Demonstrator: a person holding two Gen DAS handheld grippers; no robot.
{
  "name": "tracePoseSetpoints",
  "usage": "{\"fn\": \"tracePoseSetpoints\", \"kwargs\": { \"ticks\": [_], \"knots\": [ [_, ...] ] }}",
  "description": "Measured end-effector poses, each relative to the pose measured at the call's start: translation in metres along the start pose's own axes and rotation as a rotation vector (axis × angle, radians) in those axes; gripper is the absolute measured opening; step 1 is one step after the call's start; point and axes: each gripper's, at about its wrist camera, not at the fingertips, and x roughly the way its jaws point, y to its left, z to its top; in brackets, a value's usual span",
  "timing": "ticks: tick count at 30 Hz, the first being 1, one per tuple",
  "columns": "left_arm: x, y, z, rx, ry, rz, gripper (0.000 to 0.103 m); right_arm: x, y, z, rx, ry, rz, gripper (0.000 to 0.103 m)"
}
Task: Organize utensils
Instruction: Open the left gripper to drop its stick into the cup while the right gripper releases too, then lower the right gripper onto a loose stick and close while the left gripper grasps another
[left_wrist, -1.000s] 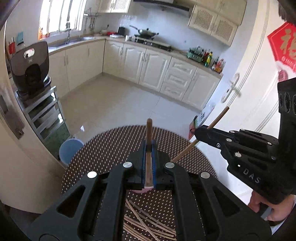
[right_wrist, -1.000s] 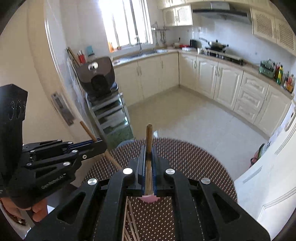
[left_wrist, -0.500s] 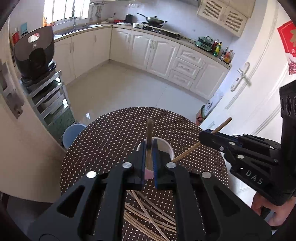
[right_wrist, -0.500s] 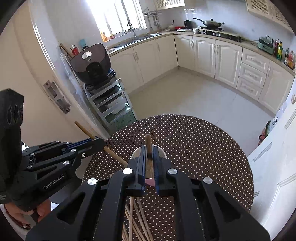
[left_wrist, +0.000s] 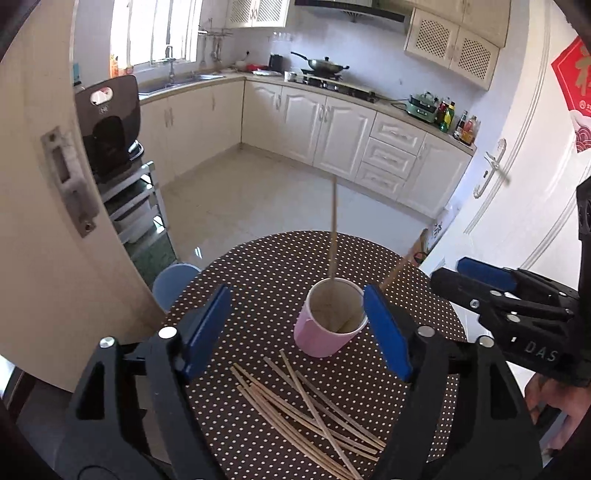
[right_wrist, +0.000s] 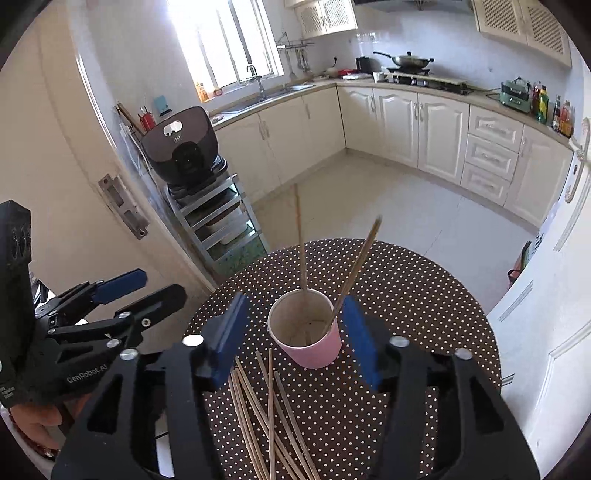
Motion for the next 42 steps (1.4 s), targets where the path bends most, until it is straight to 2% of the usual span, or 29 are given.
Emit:
{"fn": "tracePoseSetpoints", "kwargs": {
  "ticks": [11, 16, 21, 28, 34, 39, 42],
  "knots": [
    [-0.034, 0.007, -0.011, 0.011, -0.081, 0.036, 0.083, -0.031, 0.012, -0.017, -0.006, -0.08, -0.047, 0.071],
    [-0.041, 0.005, -0.018, 0.03, -0.095, 0.044, 0.086, -0.034, 0.015, -0.027, -0.003, -0.077, -0.061, 0.072],
    [-0.038, 0.008, -0.028, 0.045, -0.072, 0.056, 0.087, -0.028, 0.017, -0.036, 0.004, -0.045, -0.072, 0.072],
    [-0.014, 0.028, -0.048, -0.002, 0.035, 0.067, 0.087, -0.009, 0.012, -0.058, 0.022, 0.036, -0.076, 0.072],
    [0.018, 0.05, -0.078, -0.057, 0.169, 0.07, 0.087, 0.022, 0.005, -0.085, 0.039, 0.157, -0.087, 0.072],
    [0.05, 0.061, -0.106, -0.086, 0.312, 0.093, 0.087, 0.051, 0.002, -0.104, 0.039, 0.267, -0.077, 0.072],
    [0.059, 0.066, -0.119, -0.104, 0.353, 0.098, 0.087, 0.068, 0.005, -0.113, 0.027, 0.325, -0.049, 0.07]
  ]
}}
